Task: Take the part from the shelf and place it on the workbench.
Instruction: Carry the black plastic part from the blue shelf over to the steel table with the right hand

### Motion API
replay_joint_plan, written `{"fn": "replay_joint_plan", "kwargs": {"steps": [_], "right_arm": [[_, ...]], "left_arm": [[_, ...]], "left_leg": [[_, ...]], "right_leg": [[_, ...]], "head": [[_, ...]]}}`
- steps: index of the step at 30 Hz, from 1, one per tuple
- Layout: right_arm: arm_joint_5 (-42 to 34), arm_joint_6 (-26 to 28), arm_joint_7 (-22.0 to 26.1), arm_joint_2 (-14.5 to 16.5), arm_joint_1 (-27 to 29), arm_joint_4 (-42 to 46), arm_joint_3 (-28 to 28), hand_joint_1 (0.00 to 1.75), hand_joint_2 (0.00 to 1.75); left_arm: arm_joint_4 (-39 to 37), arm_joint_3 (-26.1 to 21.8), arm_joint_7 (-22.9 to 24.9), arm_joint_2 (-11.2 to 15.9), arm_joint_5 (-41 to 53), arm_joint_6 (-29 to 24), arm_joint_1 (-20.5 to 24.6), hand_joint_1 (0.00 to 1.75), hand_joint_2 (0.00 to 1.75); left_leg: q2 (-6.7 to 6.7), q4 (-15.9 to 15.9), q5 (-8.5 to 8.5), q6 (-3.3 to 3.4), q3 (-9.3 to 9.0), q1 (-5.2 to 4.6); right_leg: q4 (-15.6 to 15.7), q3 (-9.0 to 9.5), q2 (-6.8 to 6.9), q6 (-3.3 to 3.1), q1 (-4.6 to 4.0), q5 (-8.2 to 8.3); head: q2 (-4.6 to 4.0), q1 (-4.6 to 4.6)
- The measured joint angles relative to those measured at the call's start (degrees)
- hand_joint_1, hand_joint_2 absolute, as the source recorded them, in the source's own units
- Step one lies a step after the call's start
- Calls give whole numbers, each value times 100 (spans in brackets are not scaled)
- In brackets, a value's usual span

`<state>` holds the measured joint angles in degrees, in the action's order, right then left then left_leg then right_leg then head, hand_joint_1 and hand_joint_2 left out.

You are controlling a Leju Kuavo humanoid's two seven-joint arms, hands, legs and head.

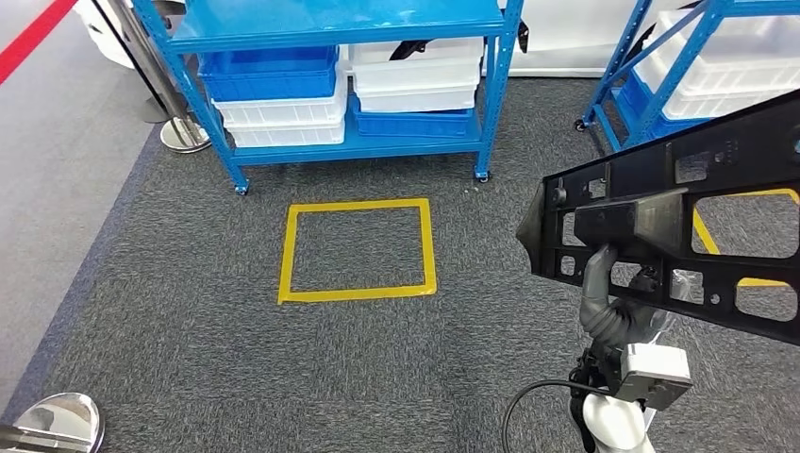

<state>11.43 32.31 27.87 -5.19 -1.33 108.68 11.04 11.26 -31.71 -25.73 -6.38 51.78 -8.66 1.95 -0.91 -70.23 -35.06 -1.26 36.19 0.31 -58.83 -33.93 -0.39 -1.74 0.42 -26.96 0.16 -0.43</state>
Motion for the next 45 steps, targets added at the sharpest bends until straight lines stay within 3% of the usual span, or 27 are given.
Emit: {"fn": "replay_joint_plan", "kwargs": {"steps": [1, 2, 3, 4, 6, 8, 10, 11, 13, 16, 18, 20, 21, 23, 24, 26, 28, 30, 32, 33, 34, 35, 37, 39, 41, 43, 45], "right_arm": [[-2, 0, 0, 3, 13, 1, -7, 175, 175], [-3, 0, 0, 5, 27, 1, -14, 175, 175], [-4, 0, 0, 6, 37, 2, -20, 175, 175], [-4, 0, 0, 7, 43, 4, -23, 175, 175], [-4, 0, 1, 11, 42, 15, -26, 175, 175], [-5, 0, -1, 19, 42, 21, -31, 175, 175], [-6, 1, -2, 23, 59, 26, -36, 175, 175], [-6, 1, -2, 24, 75, 37, -43, 175, 175], [-5, 2, 6, 25, 70, 63, -63, 175, 175], [-15, -20, 13, 26, 50, 68, -82, 175, 175], [-21, -61, 13, 27, 62, 65, -91, 175, 175], [-21, -92, 13, 27, 56, 65, -98, 175, 175], [-20, -98, 13, 27, 43, 65, -100, 175, 175], [-19, -105, 9, 34, 19, 68, -102, 175, 175], [-19, -103, 6, 38, 10, 72, -108, 175, 175], [-20, -94, 2, 43, 12, 85, -130, 175, 175], [-25, -90, 1, 48, 12, 111, -151, 175, 175], [-36, -86, 5, 57, 13, 138, -162, 175, 175], [-42, -68, 37, 71, 49, 163, -168, 175, 175], [-37, -53, 65, 81, 81, 182, -168, 175, 175], [-23, -34, 95, 90, 113, 206, -169, 175, 175], [-3, -16, 122, 101, 139, 233, -169, 175, 175], [36, 18, 163, 128, 165, 289, -169, 175, 175], [51, 37, 181, 149, 173, 323, -169, 175, 175], [51, 44, 186, 155, 190, 351, -169, 175, 175], [48, 43, 189, 156, 200, 390, -170, 175, 175], [47, 38, 193, 158, 184, 411, -171, 175, 175]], "left_arm": [[0, 0, 1, 0, 2, 0, -5, 0, 0], [0, 0, 3, 0, 3, 0, -9, 0, 0], [0, 0, 4, 0, 5, 0, -11, 0, 0], [0, 0, 6, 0, 4, 0, -11, 0, 0], [0, 0, 7, 20, 4, -1, -9, 0, 0], [0, 1, 7, 51, 5, -3, -10, 0, 0], [0, 1, 7, 62, 5, -4, -4, 0, 0], [0, 1, 8, 54, 5, -3, 1, 0, 0], [0, 3, 4, 40, 5, -2, 2, 0, 0], [0, 4, -9, 35, 21, 5, -10, 0, 0], [0, 4, -17, 34, 40, 9, -15, 0, 0], [0, 4, -19, 29, 52, 14, -13, 0, 0], [0, 4, -20, 29, 56, 17, -9, 0, 0], [0, 4, -22, 31, 62, 25, 0, 0, 0], [0, 4, -23, 33, 63, 28, 6, 0, 0], [0, 4, -24, 33, 66, 42, 16, 0, 0], [0, 4, -24, 33, 68, 61, 15, 0, 0], [0, 4, -22, 31, 75, 83, 2, 0, 0], [0, 4, -14, 29, 85, 99, -21, 0, 0], [0, 4, -6, 29, 88, 102, -31, 0, 0], [0, 4, 2, 30, 92, 102, -39, 0, 0], [0, 4, 11, 31, 97, 99, -43, 0, 0], [0, 4, 27, 44, 109, 91, -47, 0, 0], [0, 4, 40, 59, 119, 84, -48, 0, 0], [0, 4, 48, 61, 131, 82, -39, 0, 0], [0, 3, 50, 63, 151, 87, -34, 0, 0], [0, 2, 49, 67, 165, 97, -40, 0, 0]], "left_leg": [[23, -327, -123, 11, 138, -2], [34, -455, -122, 39, 185, -10], [48, -367, -14, 83, 129, -22], [91, -50, 187, 152, -32, -43], [322, 721, 536, 344, -401, -88], [511, 1121, 652, 485, -573, -125], [467, 1241, 694, 523, -609, -150], [395, 1335, 741, 509, -642, -136], [248, 1541, 855, 473, -714, -82], [18, 1619, 909, 428, -724, -34], [-138, 1580, 886, 389, -705, -13], [-274, 1502, 833, 317, -692, 21], [-329, 1445, 792, 268, -684, 24], [-419, 1340, 704, 172, -664, -3], [-466, 1311, 673, 134, -667, -18], [-546, 1296, 639, 72, -688, -4], [-387, 1105, 461, 18, -629, 33], [-95, 471, 63, -2, -364, 48], [22, -251, -228, 12, -40, 46], [38, -383, -216, 31, 24, 43], [52, -287, -89, 59, -14, 39], [90, 15, 120, 96, -147, 35], [334, 781, 489, 181, -472, 31], [514, 1153, 590, 216, -618, 18], [434, 1209, 608, 232, -634, 10], [293, 1291, 678, 287, -662, 27], [143, 1342, 728, 333, -665, 31]], "right_leg": [[-3, -19, -60, -16, -19, 14], [-5, -31, -126, -29, -44, 26], [-7, -35, -196, -38, -71, 36], [-8, -33, -270, -43, -101, 46], [-6, -33, -389, -45, -130, 69], [-4, -70, -493, -2, -81, 108], [28, -113, -610, 80, -27, 166], [41, -122, -620, 112, -25, 176], [-138, -224, -437, 171, -54, 27], [-1141, -706, -59, 293, 7, -496], [-1405, -817, 16, 388, 86, -501], [-855, -490, 142, 465, 142, -178], [-476, -271, 288, 480, 150, -48], [-22, -18, 471, 433, 143, 68], [20, -5, 481, 383, 131, 54], [9, -37, 341, 286, 125, 70], [23, -62, 221, 204, 130, 104], [31, -88, 107, 148, 122, 131], [25, -114, -33, 122, 90, 142], [19, -120, -111, 117, 74, 145], [13, -121, -192, 116, 61, 146], [8, -117, -270, 118, 50, 147], [-6, -120, -410, 135, 37, 158], [-15, -154, -527, 189, 50, 188], [-4, -191, -640, 269, 70, 232], [-106, -261, -518, 321, 59, 157], [-598, -493, -211, 348, 45, -163]], "head": [[-1, -1], [0, 0], [1, -1], [1, -1], [1, -26], [0, -52], [-1, -44], [-1, -33], [-1, -49], [0, -75], [-1, -74], [-1, -76], [-1, -88], [-1, -86], [-1, -76], [-1, -49], [-1, -36], [1, -17], [1, -11], [0, -11], [0, -10], [0, -10], [-1, -15], [-1, -17], [0, -13], [0, -28], [0, -53]]}}
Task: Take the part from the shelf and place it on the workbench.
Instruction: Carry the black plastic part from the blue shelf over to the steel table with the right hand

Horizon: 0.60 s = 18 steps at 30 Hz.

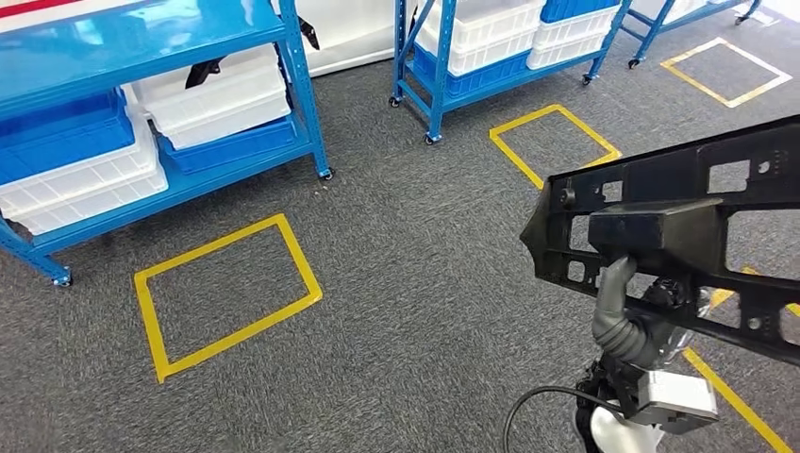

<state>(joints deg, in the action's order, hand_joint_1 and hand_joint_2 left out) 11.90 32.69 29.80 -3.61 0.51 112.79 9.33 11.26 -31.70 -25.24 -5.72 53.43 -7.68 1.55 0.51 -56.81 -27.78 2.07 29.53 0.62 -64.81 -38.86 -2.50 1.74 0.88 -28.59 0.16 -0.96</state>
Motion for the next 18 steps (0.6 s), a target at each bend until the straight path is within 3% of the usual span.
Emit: {"fn": "replay_joint_plan", "kwargs": {"steps": [2, 3, 4, 6, 8, 10, 12, 14, 16, 18], "right_arm": [[11, 10, 13, 3, 1, 5, 0, 175, 175], [26, 26, 25, 4, 22, 11, 0, 175, 175], [50, 53, 44, 4, 51, 31, 0, 175, 175], [109, 121, 95, 4, 126, 122, 0, 175, 175], [163, 187, 143, 4, 212, 246, 0, 175, 175], [189, 234, 162, 4, 318, 342, 0, 175, 175], [191, 258, 160, 4, 406, 399, 0, 175, 175], [183, 266, 154, 4, 441, 441, 0, 175, 175], [170, 256, 149, 4, 454, 465, 0, 175, 175], [143, 232, 145, 4, 465, 466, 0, 175, 175]], "left_arm": [[0, -1, 0, 1, -2, 10, -8, 0, 0], [0, -2, 1, 1, -4, 14, -11, 0, 0], [0, -2, 3, 1, -10, 15, -13, 0, 0], [0, -4, 15, 1, -27, 15, -14, 0, 0], [0, -7, 35, 2, -28, 13, -15, 0, 0], [0, -8, 50, 3, -3, 8, -12, 0, 0], [0, -8, 56, 3, 23, 4, -4, 0, 0], [0, -8, 55, 3, 45, 3, -3, 0, 0], [0, -7, 54, 2, 58, 4, -12, 0, 0], [0, -6, 46, -1, 63, 7, -27, 0, 0]], "left_leg": [[-151, -2, 8, 17, 23, -13], [-227, -7, 5, 14, 30, -16], [-299, -13, -1, 7, 33, -16], [-425, -40, -32, -30, 25, -13], [-518, -91, -87, -97, 20, -40], [-602, -119, -123, -156, 8, -73], [-664, -131, -163, -211, -14, -59], [-487, -372, -372, -265, 68, -28], [-214, -1037, -751, -285, 354, -14], [-117, -1657, -964, -282, 642, -13]], "right_leg": [[-693, -302, 164, 33, 16, -331], [-878, -367, 196, 49, 30, -377], [-858, -329, 220, 62, 44, -319], [-238, 57, 361, 74, 65, -10], [412, 425, 579, 31, 32, 174], [586, 496, 613, -49, -9, 172], [598, 478, 483, -128, -2, 193], [620, 470, 365, -196, 17, 221], [624, 456, 251, -242, 19, 240], [618, 439, 114, -265, 2, 250]], "head": [[0, -11], [0, -11], [0, -12], [-1, -13], [0, -10], [0, 9], [1, 23], [1, 30], [1, 42], [0, 45]]}}
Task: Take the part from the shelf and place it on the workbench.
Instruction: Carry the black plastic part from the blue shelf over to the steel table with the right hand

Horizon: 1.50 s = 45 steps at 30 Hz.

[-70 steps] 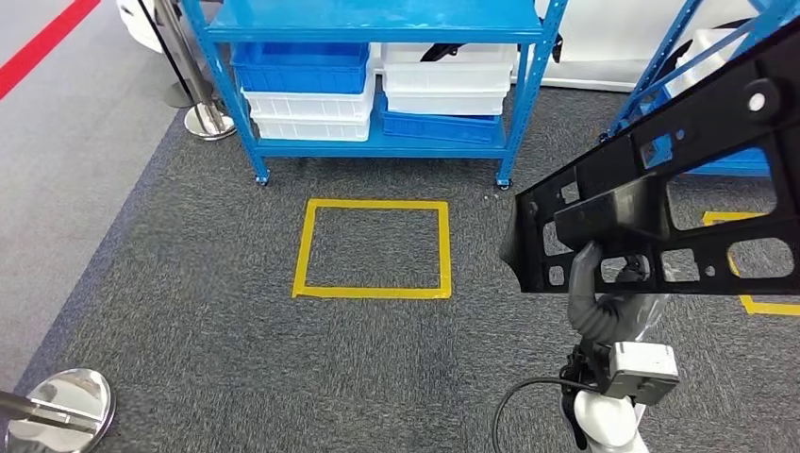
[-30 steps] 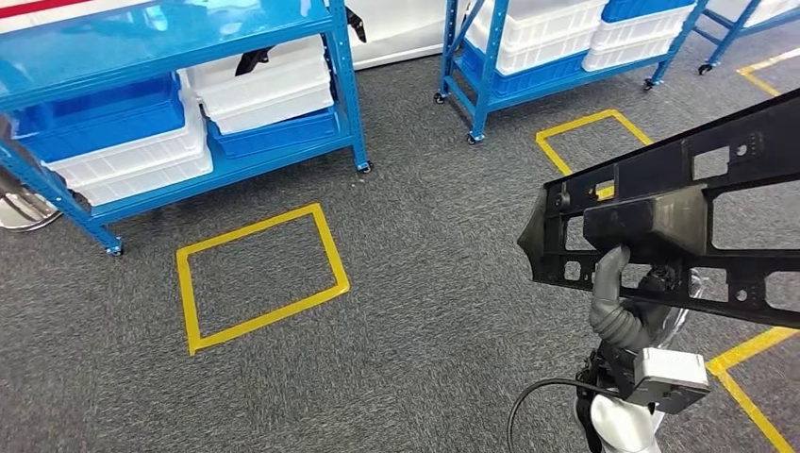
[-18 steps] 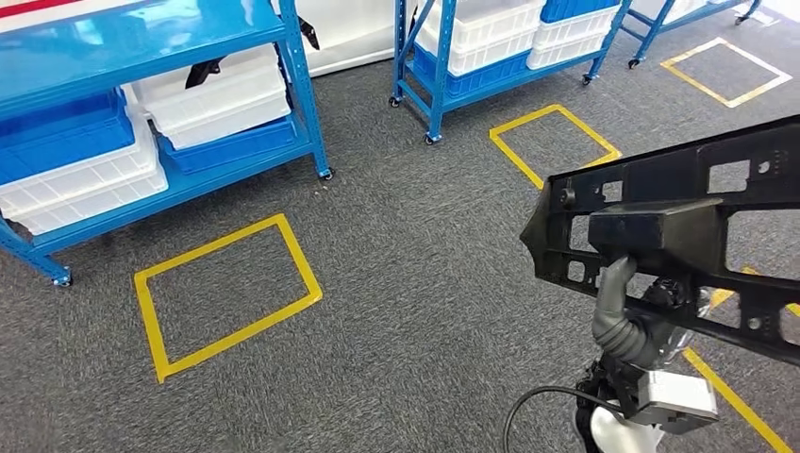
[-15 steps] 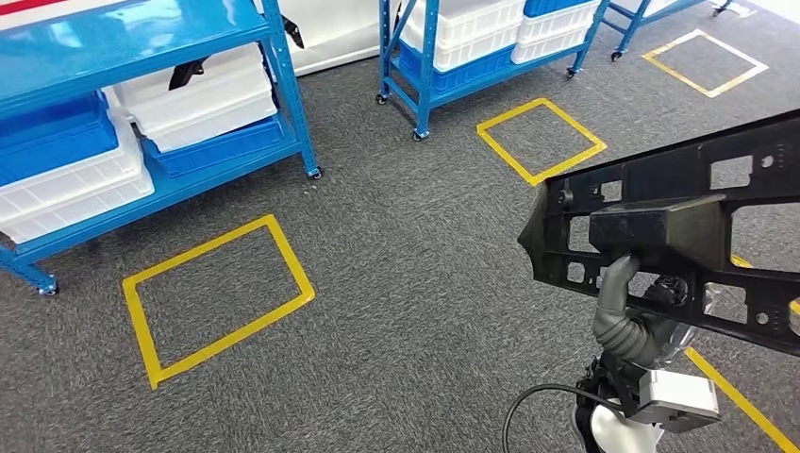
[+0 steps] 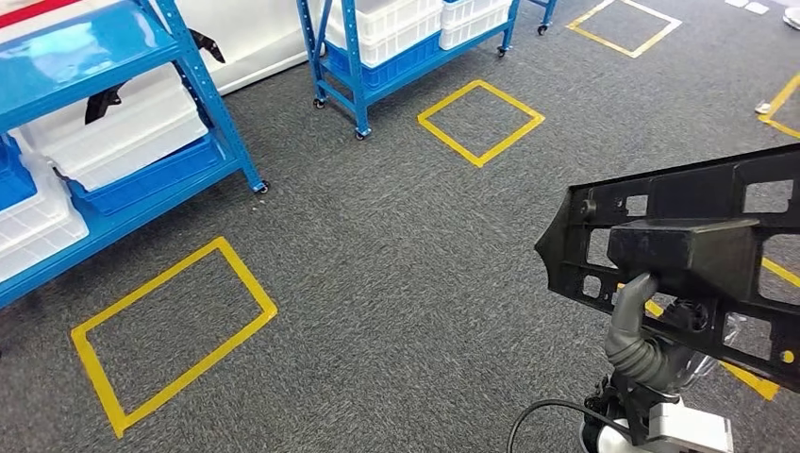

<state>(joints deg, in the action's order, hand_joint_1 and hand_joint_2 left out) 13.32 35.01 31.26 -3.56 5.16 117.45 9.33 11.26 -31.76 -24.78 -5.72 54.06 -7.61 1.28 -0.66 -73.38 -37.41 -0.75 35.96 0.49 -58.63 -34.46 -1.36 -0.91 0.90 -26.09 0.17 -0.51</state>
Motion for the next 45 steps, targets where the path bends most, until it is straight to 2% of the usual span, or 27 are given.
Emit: {"fn": "replay_joint_plan", "kwargs": {"steps": [1, 2, 3, 5, 7, 9, 11, 13, 15, 16, 17, 18, 21, 22, 24, 25, 27, 28, 30, 31, 32, 34, 36, 38, 40, 42, 45], "right_arm": [[-15, -14, 1, 0, 4, -1, 0, 175, 175], [-29, -27, 3, 0, 6, -1, 0, 175, 175], [-36, -37, 8, 1, 6, -1, 0, 175, 175], [-34, -48, 23, 2, -1, -1, 0, 175, 175], [-11, -50, 44, 3, -9, 0, 0, 175, 175], [27, -50, 62, 8, -1, 4, 0, 175, 175], [69, -50, 69, 15, 12, 12, 1, 175, 175], [102, -47, 73, 18, 16, 16, 4, 175, 175], [122, -41, 72, 20, 27, 15, 8, 175, 175], [132, -39, 72, 20, 36, 14, 9, 175, 175], [144, -36, 72, 20, 43, 14, 9, 175, 175], [159, -32, 73, 21, 48, 14, 11, 175, 175], [249, -9, 94, 26, 59, 19, 41, 175, 175], [280, 5, 106, 29, 73, 26, 62, 175, 175], [325, 38, 122, 34, 119, 49, 103, 175, 175], [339, 49, 126, 39, 143, 65, 121, 175, 175], [354, 57, 133, 52, 165, 94, 152, 175, 175], [359, 59, 136, 63, 170, 103, 171, 175, 175], [378, 68, 132, 76, 181, 108, 208, 175, 175], [389, 72, 123, 79, 191, 107, 225, 175, 175], [399, 77, 113, 79, 199, 107, 238, 175, 175], [406, 83, 86, 79, 210, 106, 249, 175, 175], [407, 87, 71, 80, 216, 106, 252, 175, 175], [406, 94, 70, 81, 225, 106, 253, 175, 175], [406, 106, 70, 81, 246, 106, 254, 175, 175], [406, 123, 70, 81, 271, 107, 255, 175, 175], [403, 142, 77, 81, 283, 108, 257, 175, 175]], "left_arm": [[0, 0, -10, 0, 4, 2, -7, 0, 0], [0, 0, -22, 1, 7, 2, -8, 0, 0], [0, 0, -34, 1, 14, 3, -6, 0, 0], [0, 0, -46, 12, 36, 4, 1, 0, 0], [0, 0, -46, 24, 52, 6, 3, 0, 0], [0, 0, -44, 26, 56, 8, 10, 0, 0], [0, -1, -43, 26, 57, 10, 13, 0, 0], [0, -2, -43, 26, 57, 20, 6, 0, 0], [0, -2, -43, 26, 57, 34, 1, 0, 0], [0, -2, -44, 25, 57, 45, 1, 0, 0], [0, -2, -46, 25, 59, 57, 2, 0, 0], [0, -2, -48, 23, 63, 70, 4, 0, 0], [0, -1, -52, 20, 100, 80, 8, 0, 0], [0, -1, -49, 20, 117, 75, 11, 0, 0], [0, 0, -39, 21, 146, 63, 23, 0, 0], [0, 0, -34, 21, 156, 56, 28, 0, 0], [0, 0, -27, 21, 168, 41, 25, 0, 0], [0, 0, -24, 21, 172, 34, 17, 0, 0], [0, 2, -13, 20, 209, 26, -2, 0, 0], [0, 4, -6, 19, 239, 25, -12, 0, 0], [0, 9, 0, 19, 272, 23, -19, 0, 0], [0, 23, 5, 19, 331, 22, -20, 0, 0], [0, 33, 0, 20, 361, 23, -19, 0, 0], [0, 37, -7, 20, 367, 26, -14, 0, 0], [0, 43, -12, 20, 370, 28, 1, 0, 0], [0, 54, -18, 20, 373, 30, 7, 0, 0], [0, 66, -27, 19, 396, 31, -4, 0, 0]], "left_leg": [[15, -60, 54, 11, 35, 0], [31, 96, 209, 29, -30, -1], [81, 419, 427, 56, -172, -1], [334, 1124, 742, 114, -471, 0], [490, 1429, 808, 146, -576, -12], [384, 1480, 843, 187, -591, -18], [237, 1557, 913, 266, -617, -3], [89, 1599, 955, 315, -604, -8], [-60, 1595, 959, 324, -578, -28], [-137, 1593, 958, 323, -570, -35], [-213, 1590, 955, 318, -568, -39], [-285, 1587, 948, 309, -571, -41], [-448, 1560, 902, 236, -599, -72], [-494, 1553, 887, 207, -608, -86], [-592, 1553, 866, 152, -633, -97], [-573, 1527, 828, 120, -638, -85], [-344, 1237, 602, 62, -536, -54], [-175, 930, 414, 44, -402, -36], [-9, 174, 75, 25, -56, -26], [10, -68, 19, 23, 62, -25], [17, -128, 69, 25, 99, -25], [69, 394, 452, 49, -121, -21], [327, 1129, 774, 86, -434, -4], [493, 1415, 834, 122, -544, -4], [387, 1453, 872, 176, -553, -18], [244, 1524, 935, 258, -569, -8], [26, 1571, 977, 317, -553, -22]], "right_leg": [[-5, -5, -78, -2, -8, 4], [-12, -6, -155, 1, -13, 7], [-20, -5, -230, 7, -15, 12], [-41, -21, -362, 40, -19, 28], [-49, -68, -476, 108, -4, 66], [-31, -107, -567, 187, 20, 109], [-167, -189, -372, 234, 8, 5], [-718, -445, -39, 272, -3, -339], [-1385, -740, 80, 315, 13, -645], [-1527, -787, 97, 327, 21, -669], [-1462, -725, 117, 333, 27, -594], [-1195, -555, 159, 330, 28, -444], [-140, 59, 497, 246, -29, -99], [3, 130, 554, 209, -54, -83], [34, 119, 448, 140, -67, -77], [49, 121, 389, 109, -56, -65], [83, 126, 269, 37, -27, -34], [88, 123, 214, 12, -22, -25], [79, 107, 77, -13, -28, -18], [69, 100, -1, -16, -33, -17], [54, 95, -82, -16, -36, -17], [20, 91, -238, -10, -36, -21], [-20, 70, -376, 21, -37, -26], [-37, 27, -487, 88, -28, -7], [-15, -8, -595, 170, -13, 33], [-150, -95, -443, 219, -19, -65], [-1082, -541, 22, 264, -23, -584]], "head": [[-1, -1], [-1, 0], [-1, 0], [-2, -3], [0, -6], [0, -4], [-1, -17], [-1, -36], [-1, -43], [-1, -43], [-1, -43], [-1, -43], [-1, -38], [-2, -34], [-2, -25], [-1, -25], [-1, -11], [0, -3], [0, 8], [0, 8], [0, 8], [0, 9], [0, 5], [-1, 3], [0, 3], [0, -6], [0, -26]]}}
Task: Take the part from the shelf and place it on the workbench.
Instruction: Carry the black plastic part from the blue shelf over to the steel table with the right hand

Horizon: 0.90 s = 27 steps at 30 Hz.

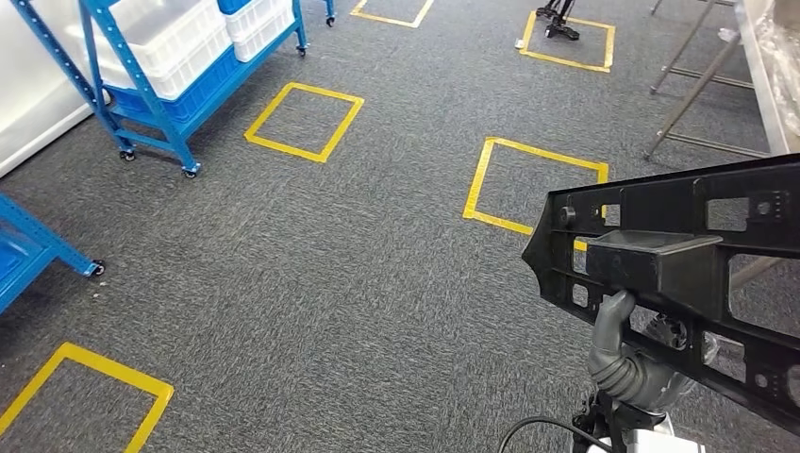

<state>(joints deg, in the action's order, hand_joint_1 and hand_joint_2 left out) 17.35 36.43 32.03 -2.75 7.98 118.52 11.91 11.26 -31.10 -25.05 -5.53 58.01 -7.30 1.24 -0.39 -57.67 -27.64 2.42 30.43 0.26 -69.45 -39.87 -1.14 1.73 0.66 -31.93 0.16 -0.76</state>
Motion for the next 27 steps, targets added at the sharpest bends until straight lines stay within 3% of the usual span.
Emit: {"fn": "replay_joint_plan", "kwargs": {"steps": [2, 3, 5, 7, 8, 10, 11, 13, 15, 17, 18, 19, 20, 22, 24, 26, 27], "right_arm": [[-5, 0, 3, 0, 4, -1, 1, 175, 175], [-8, -4, 2, 0, 5, -1, 1, 175, 175], [-11, -17, -2, 0, 1, 0, 1, 175, 175], [-12, -36, -5, 0, -10, 1, 1, 175, 175], [-11, -45, -8, 0, -18, 2, 1, 175, 175], [-9, -57, -14, -1, -26, 3, 1, 175, 175], [-4, -60, -17, -1, -24, 4, 1, 175, 175], [19, -61, -22, -2, -36, 19, 8, 175, 175], [42, -61, -51, -1, -69, 32, 25, 175, 175], [46, -67, -110, -2, -93, 31, 37, 175, 175], [45, -71, -137, -2, -103, 29, 38, 175, 175], [43, -75, -158, -2, -116, 28, 38, 175, 175], [41, -77, -169, -2, -133, 27, 38, 175, 175], [39, -79, -180, -2, -171, 25, 38, 175, 175], [38, -78, -185, -2, -195, 20, 38, 175, 175], [37, -73, -191, -3, -201, 18, 38, 175, 175], [38, -71, -191, -4, -203, 18, 39, 175, 175]], "left_arm": [[0, 3, 15, 0, 25, 0, -11, 0, 0], [0, 8, 24, 0, 39, -1, -11, 0, 0], [0, 22, 39, -3, 65, -3, -3, 0, 0], [0, 42, 45, -9, 76, -8, 3, 0, 0], [0, 49, 49, -10, 76, -14, 6, 0, 0], [0, 57, 62, -12, 76, -26, 20, 0, 0], [0, 58, 73, -13, 76, -33, 27, 0, 0], [0, 60, 91, -13, 78, -42, 26, 0, 0], [0, 61, 107, -16, 82, -47, 11, 0, 0], [0, 61, 119, -20, 89, -44, -6, 0, 0], [0, 61, 122, -21, 92, -40, -11, 0, 0], [0, 61, 123, -22, 93, -36, -14, 0, 0], [0, 61, 123, -22, 92, -33, -13, 0, 0], [0, 61, 122, -21, 91, -31, -17, 0, 0], [0, 61, 122, -20, 91, -30, -10, 0, 0], [0, 61, 121, -22, 91, -29, 8, 0, 0], [0, 61, 121, -24, 90, -28, 12, 0, 0]], "left_leg": [[-158, -3, -6, 2, 11, -18], [-237, -5, -12, -2, 10, -22], [-363, -7, -31, -20, -8, -24], [-463, -16, -65, -68, -32, -51], [-506, -21, -80, -96, -44, -64], [-596, -22, -101, -149, -71, -73], [-592, -36, -126, -180, -79, -63], [-394, -263, -311, -232, -1, -36], [-112, -942, -688, -261, 307, -12], [-21, -1643, -926, -273, 652, -5], [-9, -1719, -873, -270, 704, -5], [6, -1557, -706, -259, 649, -5], [60, -1200, -468, -244, 501, -3], [339, -448, -118, -210, 199, 10], [505, -158, -47, -188, 90, 6], [390, -110, -14, -142, 72, -1], [319, -69, 15, -102, 59, 2]], "right_leg": [[-511, -236, 78, 26, 15, -155], [-463, -198, 99, 28, 17, -72], [220, 192, 210, 10, 12, 281], [917, 579, 401, -46, -33, 500], [1088, 665, 452, -78, -56, 529], [1128, 658, 372, -139, -73, 529], [1143, 662, 316, -169, -62, 538], [1176, 674, 209, -239, -29, 564], [1181, 672, 101, -287, -26, 576], [1174, 667, -40, -303, -37, 578], [1168, 669, -118, -304, -41, 578], [1158, 673, -200, -303, -43, 577], [1144, 677, -276, -298, -42, 574], [1098, 654, -416, -269, -38, 565], [1071, 600, -534, -202, -20, 574], [1082, 562, -637, -121, 1, 603], [1051, 538, -561, -92, -4, 579]], "head": [[0, 1], [0, 1], [0, 0], [0, 5], [1, 7], [1, 13], [1, 12], [-1, 26], [-1, 42], [0, 45], [0, 46], [0, 46], [0, 46], [1, 43], [1, 40], [1, 42], [1, 38]]}}
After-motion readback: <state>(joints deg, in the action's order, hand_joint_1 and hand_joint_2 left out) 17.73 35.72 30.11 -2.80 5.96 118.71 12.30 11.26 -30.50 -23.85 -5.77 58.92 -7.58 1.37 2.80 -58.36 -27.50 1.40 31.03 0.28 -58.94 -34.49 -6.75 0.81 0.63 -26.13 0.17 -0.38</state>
